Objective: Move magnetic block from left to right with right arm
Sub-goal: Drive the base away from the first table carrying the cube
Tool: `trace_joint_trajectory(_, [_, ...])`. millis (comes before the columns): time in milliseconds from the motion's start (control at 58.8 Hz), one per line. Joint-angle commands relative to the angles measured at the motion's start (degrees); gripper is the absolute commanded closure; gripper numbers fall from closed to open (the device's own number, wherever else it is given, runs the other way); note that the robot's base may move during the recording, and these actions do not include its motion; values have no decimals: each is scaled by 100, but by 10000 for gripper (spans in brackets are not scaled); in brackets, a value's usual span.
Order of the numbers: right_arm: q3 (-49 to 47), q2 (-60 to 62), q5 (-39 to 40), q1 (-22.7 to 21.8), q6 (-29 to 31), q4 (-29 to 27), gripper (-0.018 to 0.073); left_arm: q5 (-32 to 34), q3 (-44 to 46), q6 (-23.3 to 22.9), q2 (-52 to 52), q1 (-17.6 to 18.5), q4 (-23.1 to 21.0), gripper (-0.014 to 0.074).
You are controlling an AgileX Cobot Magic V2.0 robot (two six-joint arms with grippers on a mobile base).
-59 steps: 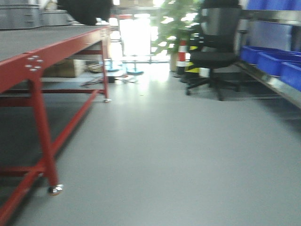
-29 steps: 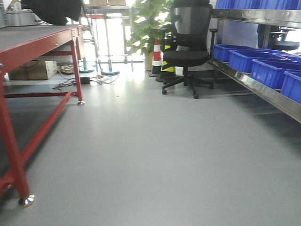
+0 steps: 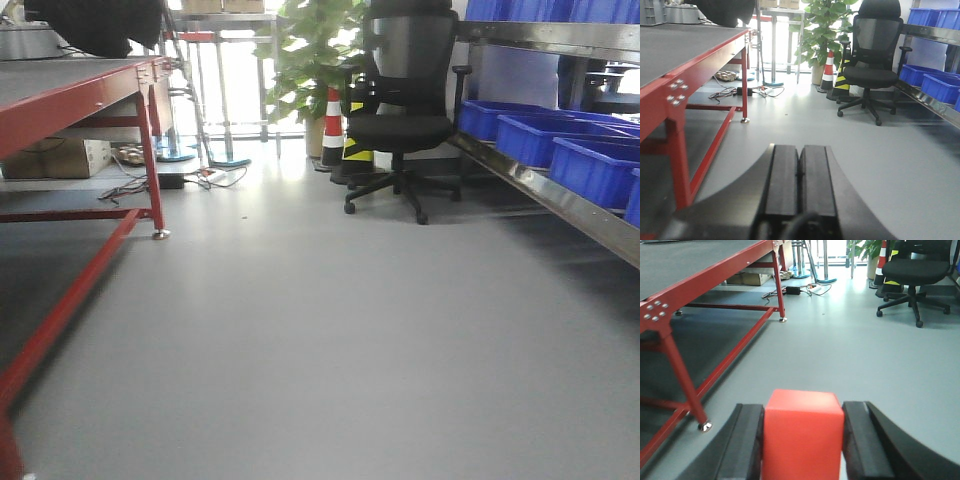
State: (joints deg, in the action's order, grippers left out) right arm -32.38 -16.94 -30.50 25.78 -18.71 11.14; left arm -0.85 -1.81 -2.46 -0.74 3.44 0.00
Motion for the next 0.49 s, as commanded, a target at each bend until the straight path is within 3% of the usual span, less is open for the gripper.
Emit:
trace_joint_trajectory(0, [-161,-55,493,-27,46,101,388,520,-53,-25,-78,-4,0,713])
trace_joint_trajectory(476, [-161,-55,493,-27,46,101,388,520,-53,-25,-78,-4,0,713])
